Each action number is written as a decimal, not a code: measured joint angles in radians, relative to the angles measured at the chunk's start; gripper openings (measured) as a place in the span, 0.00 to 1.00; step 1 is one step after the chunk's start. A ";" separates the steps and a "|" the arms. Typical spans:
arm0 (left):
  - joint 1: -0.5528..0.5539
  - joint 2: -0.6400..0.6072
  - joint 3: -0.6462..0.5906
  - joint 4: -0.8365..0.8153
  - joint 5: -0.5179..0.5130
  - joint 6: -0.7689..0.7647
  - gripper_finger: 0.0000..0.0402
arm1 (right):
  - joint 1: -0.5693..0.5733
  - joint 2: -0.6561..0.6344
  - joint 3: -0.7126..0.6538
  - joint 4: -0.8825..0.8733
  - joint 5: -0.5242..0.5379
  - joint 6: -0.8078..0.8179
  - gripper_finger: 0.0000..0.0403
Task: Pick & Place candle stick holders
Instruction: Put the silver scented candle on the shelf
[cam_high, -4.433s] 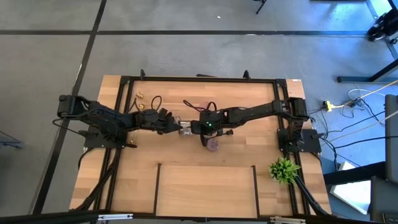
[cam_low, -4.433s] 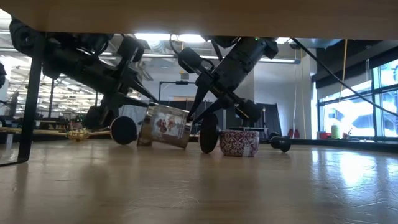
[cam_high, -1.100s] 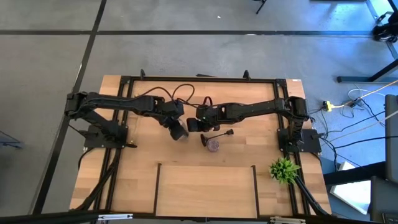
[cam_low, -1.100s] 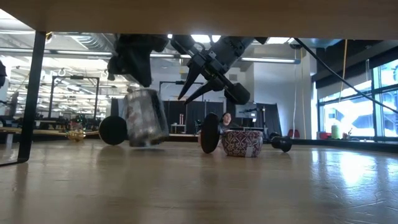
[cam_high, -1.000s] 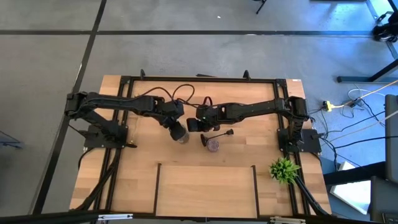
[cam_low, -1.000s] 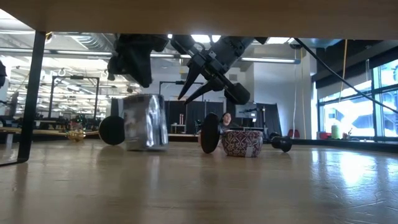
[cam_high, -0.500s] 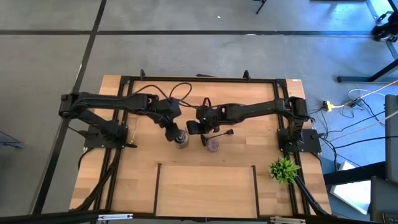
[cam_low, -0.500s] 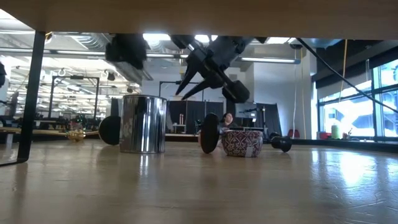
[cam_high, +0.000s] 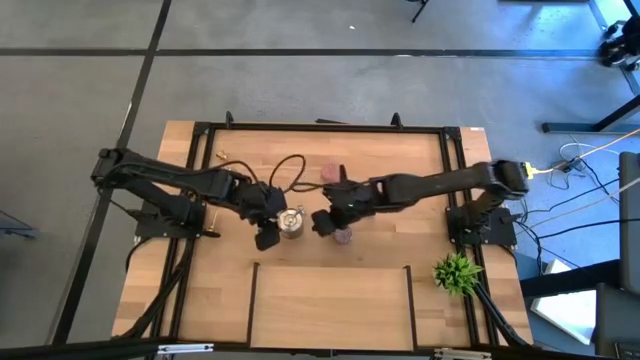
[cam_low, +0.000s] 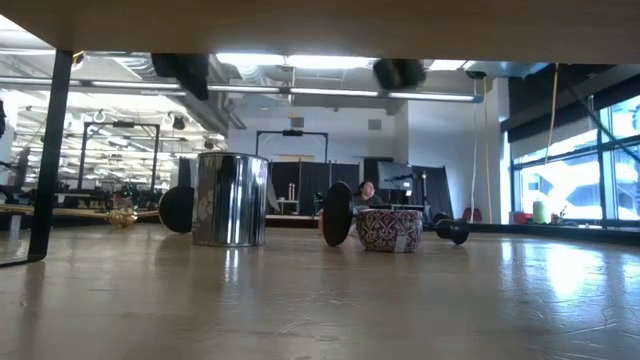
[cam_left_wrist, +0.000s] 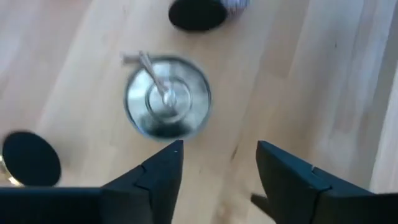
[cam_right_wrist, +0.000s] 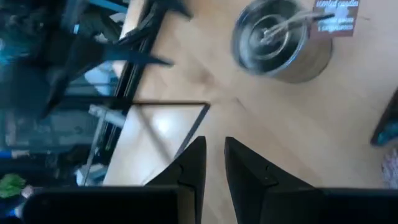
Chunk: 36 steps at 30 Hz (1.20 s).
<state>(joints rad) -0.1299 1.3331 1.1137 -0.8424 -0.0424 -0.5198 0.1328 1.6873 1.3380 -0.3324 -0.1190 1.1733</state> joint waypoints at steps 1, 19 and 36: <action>-0.004 0.002 0.000 0.004 -0.011 0.000 0.53 | 0.016 -0.022 0.001 0.012 0.015 -0.005 0.15; -0.020 -0.009 0.000 0.231 -0.046 -0.124 0.69 | 0.347 -0.358 0.002 -0.231 0.443 -0.082 0.15; 0.007 -0.008 0.000 0.613 -0.056 -0.227 0.69 | 0.422 -0.364 0.002 -0.316 0.511 -0.134 0.15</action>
<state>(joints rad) -0.1225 1.3247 1.1137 -0.2293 -0.0989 -0.7464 0.5552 1.3231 1.3403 -0.6480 0.3916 1.0398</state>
